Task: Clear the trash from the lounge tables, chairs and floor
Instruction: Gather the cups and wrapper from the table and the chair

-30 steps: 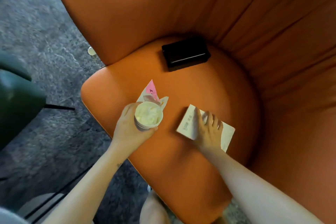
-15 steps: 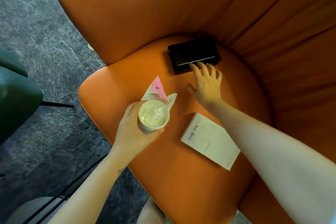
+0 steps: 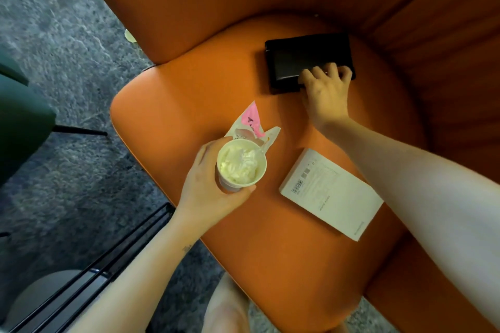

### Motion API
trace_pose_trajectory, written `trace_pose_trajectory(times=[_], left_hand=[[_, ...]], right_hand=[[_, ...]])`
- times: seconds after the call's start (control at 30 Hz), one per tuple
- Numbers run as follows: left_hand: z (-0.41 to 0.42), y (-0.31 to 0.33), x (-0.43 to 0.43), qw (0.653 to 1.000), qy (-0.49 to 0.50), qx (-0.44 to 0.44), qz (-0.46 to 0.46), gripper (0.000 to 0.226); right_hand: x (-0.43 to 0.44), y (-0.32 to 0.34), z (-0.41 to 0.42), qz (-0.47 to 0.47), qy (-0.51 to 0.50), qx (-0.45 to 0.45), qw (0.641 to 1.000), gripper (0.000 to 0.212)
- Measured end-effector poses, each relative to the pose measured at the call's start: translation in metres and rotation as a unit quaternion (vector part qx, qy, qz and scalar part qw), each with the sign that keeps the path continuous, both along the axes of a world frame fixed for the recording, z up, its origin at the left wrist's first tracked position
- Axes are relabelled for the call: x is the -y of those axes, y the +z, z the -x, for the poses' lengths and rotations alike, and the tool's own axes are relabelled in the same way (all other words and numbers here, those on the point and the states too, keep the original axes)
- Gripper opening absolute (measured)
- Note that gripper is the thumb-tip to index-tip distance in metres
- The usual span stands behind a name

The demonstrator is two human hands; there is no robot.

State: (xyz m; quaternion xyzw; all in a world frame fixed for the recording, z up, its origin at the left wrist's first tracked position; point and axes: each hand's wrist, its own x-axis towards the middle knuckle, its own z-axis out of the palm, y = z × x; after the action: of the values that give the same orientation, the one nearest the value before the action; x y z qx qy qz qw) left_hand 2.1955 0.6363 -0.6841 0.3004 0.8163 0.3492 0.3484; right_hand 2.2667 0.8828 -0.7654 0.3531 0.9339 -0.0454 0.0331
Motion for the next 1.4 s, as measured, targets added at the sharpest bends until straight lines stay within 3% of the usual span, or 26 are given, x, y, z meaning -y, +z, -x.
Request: trace_pose_trajectory(times=[0.27,0.4,0.83,1.1,1.23,1.4], left_hand=[[-0.009,0.007,0.005,1.0,0.021,-0.014,0.006,0.076],[-0.016,0.02,0.008,0.999,0.031,-0.021,-0.001,0.075],[-0.047,0.024,0.045,1.0,0.011,-0.029,-0.003,0.078],[-0.061,0.032,0.054,1.0,0.007,-0.021,-0.009,0.076],[-0.059,0.036,0.057,0.999,0.004,-0.031,-0.014,0.077],[-0.054,0.036,0.062,0.999,0.004,-0.033,-0.01,0.078]], right_hand=[[0.042,0.034,-0.045,0.005,0.008,-0.13,0.991,0.013],[0.088,0.05,-0.091,0.01,-0.013,-0.154,0.988,0.015],[0.165,0.04,-0.159,0.006,-0.062,-0.106,0.992,0.021],[0.195,0.05,-0.166,0.022,-0.04,-0.077,0.996,0.043],[0.193,0.053,-0.167,0.04,-0.076,-0.089,0.992,0.061],[0.177,0.042,-0.165,0.08,-0.065,0.049,0.993,0.08]])
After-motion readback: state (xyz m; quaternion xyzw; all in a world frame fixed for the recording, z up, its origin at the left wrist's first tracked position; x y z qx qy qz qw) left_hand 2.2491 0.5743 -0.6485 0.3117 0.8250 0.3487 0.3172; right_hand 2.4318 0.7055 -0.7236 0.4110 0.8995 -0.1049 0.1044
